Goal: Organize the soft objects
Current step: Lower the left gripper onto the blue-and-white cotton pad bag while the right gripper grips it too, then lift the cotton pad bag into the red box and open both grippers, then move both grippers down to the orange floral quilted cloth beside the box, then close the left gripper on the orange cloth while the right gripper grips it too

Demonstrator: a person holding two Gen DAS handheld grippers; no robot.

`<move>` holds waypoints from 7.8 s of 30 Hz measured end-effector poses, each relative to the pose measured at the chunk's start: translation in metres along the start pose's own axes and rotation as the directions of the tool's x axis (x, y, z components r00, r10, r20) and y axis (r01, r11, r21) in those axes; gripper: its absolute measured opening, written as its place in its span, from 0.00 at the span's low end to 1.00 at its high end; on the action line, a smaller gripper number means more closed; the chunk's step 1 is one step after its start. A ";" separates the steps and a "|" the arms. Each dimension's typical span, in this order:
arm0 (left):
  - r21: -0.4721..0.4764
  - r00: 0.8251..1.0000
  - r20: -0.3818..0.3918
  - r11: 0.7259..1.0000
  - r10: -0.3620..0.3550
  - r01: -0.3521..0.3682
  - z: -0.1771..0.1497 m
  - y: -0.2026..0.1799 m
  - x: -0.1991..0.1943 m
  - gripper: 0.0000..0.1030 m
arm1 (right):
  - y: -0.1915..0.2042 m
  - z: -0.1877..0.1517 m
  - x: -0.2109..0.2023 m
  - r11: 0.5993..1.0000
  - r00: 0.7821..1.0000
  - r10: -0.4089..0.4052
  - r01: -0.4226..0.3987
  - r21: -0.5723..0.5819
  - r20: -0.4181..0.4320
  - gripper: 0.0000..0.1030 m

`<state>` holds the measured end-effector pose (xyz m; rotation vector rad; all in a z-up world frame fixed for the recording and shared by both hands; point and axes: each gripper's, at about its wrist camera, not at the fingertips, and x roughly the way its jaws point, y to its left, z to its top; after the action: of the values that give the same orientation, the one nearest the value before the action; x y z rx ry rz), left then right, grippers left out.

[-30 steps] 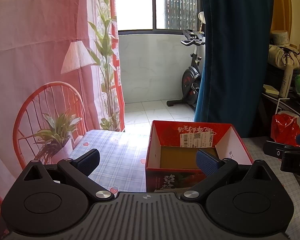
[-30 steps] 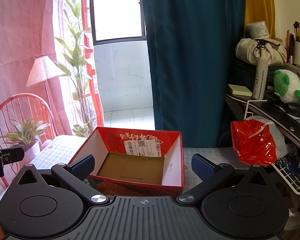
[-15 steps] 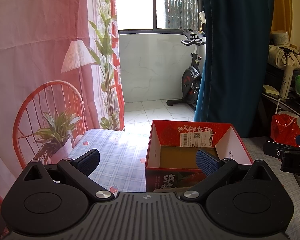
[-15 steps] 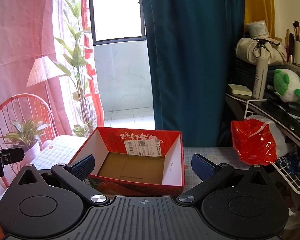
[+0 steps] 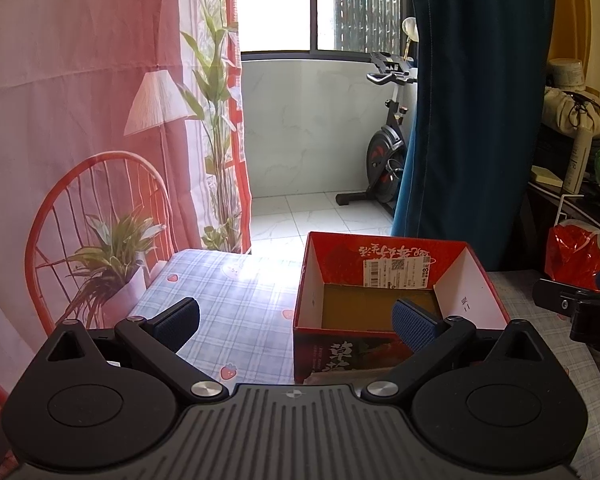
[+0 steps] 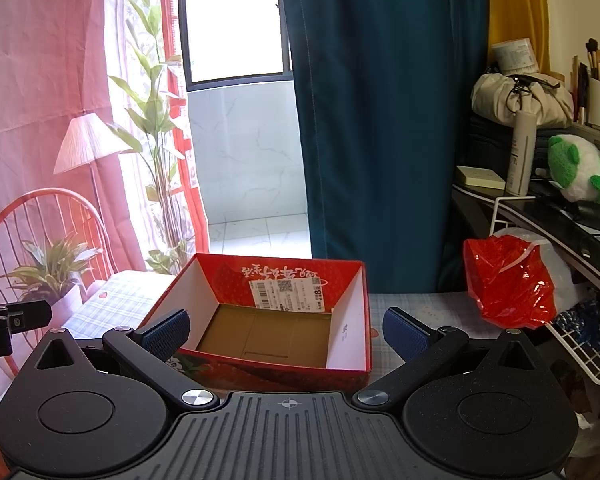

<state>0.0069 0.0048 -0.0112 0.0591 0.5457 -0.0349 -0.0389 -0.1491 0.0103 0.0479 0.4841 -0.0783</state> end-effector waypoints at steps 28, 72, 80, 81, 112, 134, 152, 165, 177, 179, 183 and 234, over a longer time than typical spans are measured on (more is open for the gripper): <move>-0.025 0.983 -0.179 0.999 -0.029 0.025 -0.089 0.045 0.080 0.99 | 0.029 -0.096 0.054 0.992 0.981 0.127 -0.129 -0.005 -0.145 0.86; -0.390 0.788 -0.339 0.839 -0.514 0.380 -0.140 0.035 0.169 0.49 | 0.040 -0.132 0.096 0.972 0.906 0.234 -0.227 0.063 -0.351 0.24; -0.329 0.825 -0.263 0.850 -0.501 0.411 -0.120 0.040 0.139 0.36 | 0.035 -0.123 0.085 0.963 0.918 0.269 -0.257 0.081 -0.292 0.21; -0.312 0.831 -0.244 0.852 -0.499 0.420 -0.114 0.040 0.134 0.36 | 0.034 -0.119 0.082 0.961 0.921 0.275 -0.263 0.081 -0.275 0.21; -0.194 0.816 -0.284 0.864 -0.503 0.465 0.004 -0.023 0.255 0.36 | -0.032 -0.006 0.221 0.973 0.948 0.215 -0.228 -0.031 -0.233 0.21; -0.187 0.806 -0.357 0.881 -0.473 0.435 -0.016 -0.022 0.268 0.53 | -0.043 -0.044 0.249 0.990 0.913 0.139 -0.143 0.019 -0.384 0.25; -0.118 0.875 -0.239 0.907 -0.421 0.404 -0.046 0.022 0.144 0.53 | -0.014 -0.059 0.123 0.978 0.948 0.210 -0.209 0.029 -0.238 0.26; -0.136 0.874 -0.232 0.904 -0.427 0.405 -0.098 0.031 0.115 0.57 | -0.006 -0.117 0.079 0.984 0.948 0.178 -0.173 0.043 -0.263 0.41; -0.210 0.859 -0.275 0.899 -0.432 0.385 -0.129 0.041 0.122 0.57 | -0.001 -0.144 0.093 0.983 0.930 0.183 -0.175 0.054 -0.320 0.30; -0.221 0.858 -0.284 0.900 -0.428 0.375 -0.132 0.042 0.125 0.57 | -0.003 -0.146 0.097 0.984 0.931 0.176 -0.169 0.049 -0.320 0.25; -0.246 0.854 -0.303 0.900 -0.423 0.359 -0.137 0.044 0.133 0.57 | -0.008 -0.150 0.104 0.984 0.929 0.181 -0.168 0.067 -0.323 0.23; -0.214 0.882 -0.175 0.891 -0.438 0.400 -0.129 0.048 0.112 0.15 | -0.007 -0.142 0.095 0.959 0.919 0.285 -0.273 0.081 -0.271 0.14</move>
<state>0.0383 0.0592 -0.1778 -0.2299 0.7737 -0.4117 -0.0219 -0.1528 -0.1599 0.1703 0.7552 0.2024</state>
